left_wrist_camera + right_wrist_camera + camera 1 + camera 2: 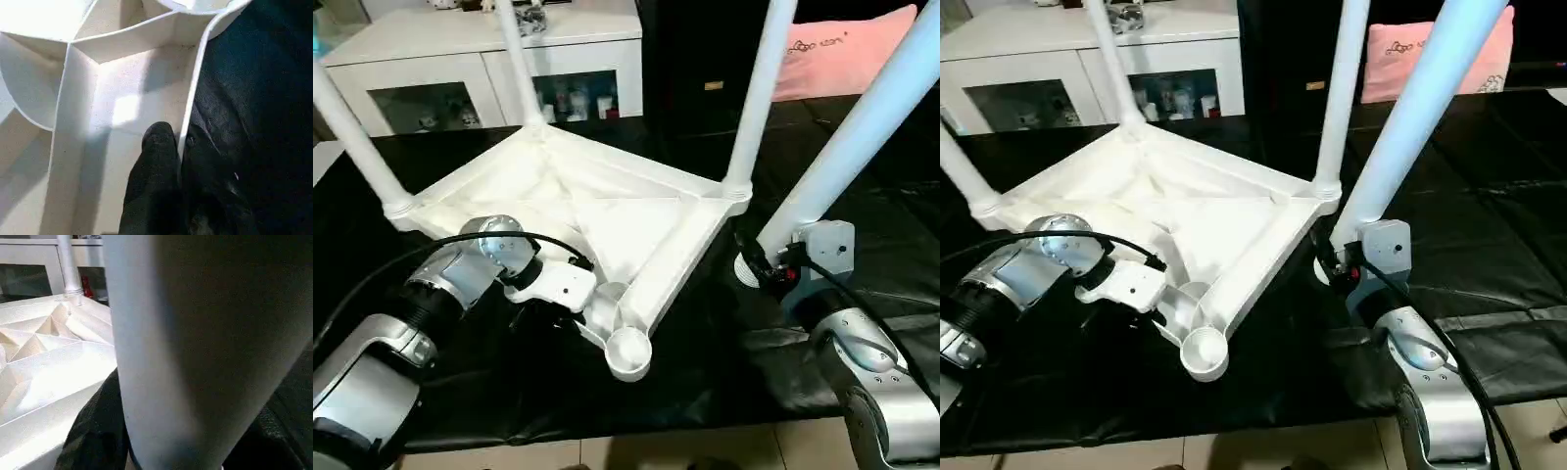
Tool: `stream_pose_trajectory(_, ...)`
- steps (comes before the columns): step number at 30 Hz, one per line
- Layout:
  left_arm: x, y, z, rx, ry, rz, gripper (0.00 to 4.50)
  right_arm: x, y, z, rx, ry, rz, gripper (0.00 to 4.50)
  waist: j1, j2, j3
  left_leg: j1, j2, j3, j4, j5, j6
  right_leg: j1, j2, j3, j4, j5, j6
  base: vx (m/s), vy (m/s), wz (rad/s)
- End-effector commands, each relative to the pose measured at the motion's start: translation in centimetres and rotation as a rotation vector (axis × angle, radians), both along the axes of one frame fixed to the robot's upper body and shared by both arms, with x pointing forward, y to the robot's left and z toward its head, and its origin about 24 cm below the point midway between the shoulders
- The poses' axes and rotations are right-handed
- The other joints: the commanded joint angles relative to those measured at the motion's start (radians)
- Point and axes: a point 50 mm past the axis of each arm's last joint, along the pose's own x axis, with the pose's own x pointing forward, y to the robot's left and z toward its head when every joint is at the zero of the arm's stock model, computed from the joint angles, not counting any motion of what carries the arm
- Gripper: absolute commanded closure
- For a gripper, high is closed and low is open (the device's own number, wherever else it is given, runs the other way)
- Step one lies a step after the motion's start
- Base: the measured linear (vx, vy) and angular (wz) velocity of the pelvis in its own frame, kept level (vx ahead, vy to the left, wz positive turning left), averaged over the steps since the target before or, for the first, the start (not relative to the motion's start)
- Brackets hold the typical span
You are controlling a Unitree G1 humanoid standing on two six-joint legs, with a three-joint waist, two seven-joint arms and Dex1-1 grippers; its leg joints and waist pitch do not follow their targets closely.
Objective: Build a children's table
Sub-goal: Rotate table base
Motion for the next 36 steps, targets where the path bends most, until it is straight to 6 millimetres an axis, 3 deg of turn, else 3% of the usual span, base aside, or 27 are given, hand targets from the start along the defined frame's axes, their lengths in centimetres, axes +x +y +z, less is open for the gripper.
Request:
stream_pose_trajectory(1, 0.4, 1.1, -0.4, -0.041, 0.042, 0.181, 4.49, 0.2, -0.1, 0.5, -0.005, -0.029, 0.002, 2.58, 0.008, -0.009, -0.059, -0.004, 0.129, -0.057, -0.094, -0.199, 0.011, 0.057, -0.128, 0.071, -0.073, -0.218, -0.273, 0.0, 0.0, 0.0)
stream_pose_trajectory(3, 0.7, 1.2, -0.5, -0.081, 0.048, 0.289, 4.49, 0.3, -0.1, 0.4, -0.003, -0.028, 0.001, 2.58, 0.007, -0.021, -0.059, -0.006, 0.129, -0.057, -0.093, -0.19, 0.019, 0.056, -0.127, 0.07, -0.075, -0.24, -0.272, 0.0, 0.0, 0.0)
stream_pose_trajectory(5, 0.8, 1.3, -0.5, -0.091, 0.046, 0.322, 4.49, 0.3, -0.1, 0.4, -0.002, -0.028, 0.001, 2.58, 0.006, -0.016, -0.058, -0.007, 0.127, -0.058, -0.091, -0.19, 0.023, 0.056, -0.128, 0.07, -0.076, -0.263, -0.268, 0.0, 0.0, 0.0)
stream_pose_trajectory(7, 0.9, 1.8, -1.1, -0.116, 0.028, 0.444, 4.49, 0.4, 0.2, 0.2, 0.001, -0.023, 0.006, 2.58, -0.004, -0.023, -0.058, -0.011, 0.126, -0.059, -0.09, -0.186, 0.038, 0.056, -0.126, 0.068, -0.08, -0.287, -0.258, 0.0, 0.0, 0.0)
stream_pose_trajectory(11, 0.6, 1.9, -1.7, -0.122, 0.032, 0.53, 4.49, 0.6, 0.3, 0.2, 0.002, -0.024, 0.01, 2.58, -0.007, -0.022, -0.059, -0.009, 0.126, -0.058, -0.088, -0.168, 0.05, 0.053, -0.124, 0.068, -0.08, -0.295, -0.252, 0.0, 0.0, 0.0)
stream_pose_trajectory(20, -0.1, -1.7, -2.2, -0.322, 0.05, 0.687, 4.49, 1.0, 0.1, 0.3, 0.003, -0.026, 0.007, 2.58, 0.002, -0.022, -0.06, -0.009, 0.128, -0.054, -0.086, -0.14, 0.079, 0.052, -0.121, 0.064, -0.08, -0.253, -0.264, 0.0, 0.0, 0.0)
stream_pose_trajectory(25, -0.2, -3.3, -2.1, -0.417, 0.014, 0.694, 4.49, 1.1, -0.1, 0.3, 0.002, -0.027, 0.01, 2.58, 0.006, -0.029, -0.058, -0.012, 0.124, -0.053, -0.086, -0.152, 0.087, 0.051, -0.119, 0.063, -0.088, -0.323, -0.231, 0.0, 0.0, 0.0)
stream_pose_trajectory(28, -0.5, -4.1, -1.6, -0.47, -0.015, 0.623, 4.49, 1.2, -0.2, 0.4, 0.002, -0.028, 0.011, 2.58, 0.008, -0.028, -0.058, -0.013, 0.126, -0.056, -0.087, -0.156, 0.087, 0.049, -0.119, 0.064, -0.09, -0.339, -0.221, 0.0, 0.0, 0.0)
stream_pose_trajectory(34, -1.1, -3.7, -2.4, -0.391, -0.075, 0.554, 4.49, 1.2, -0.1, 0.3, -0.002, -0.025, 0.016, 2.58, 0.014, -0.025, -0.064, -0.013, 0.129, -0.055, -0.086, -0.103, 0.103, 0.05, -0.118, 0.063, -0.076, -0.191, -0.247, 0.0, 0.0, 0.0)
stream_pose_trajectory(36, -1.1, -3.6, -2.3, -0.409, -0.052, 0.566, 4.05, 1.1, -0.1, 0.3, -0.003, -0.023, 0.017, 2.58, 0.016, -0.027, -0.066, -0.014, 0.128, -0.052, -0.084, -0.08, 0.114, 0.05, -0.119, 0.062, -0.071, -0.148, -0.262, 0.0, 0.0, 0.0)
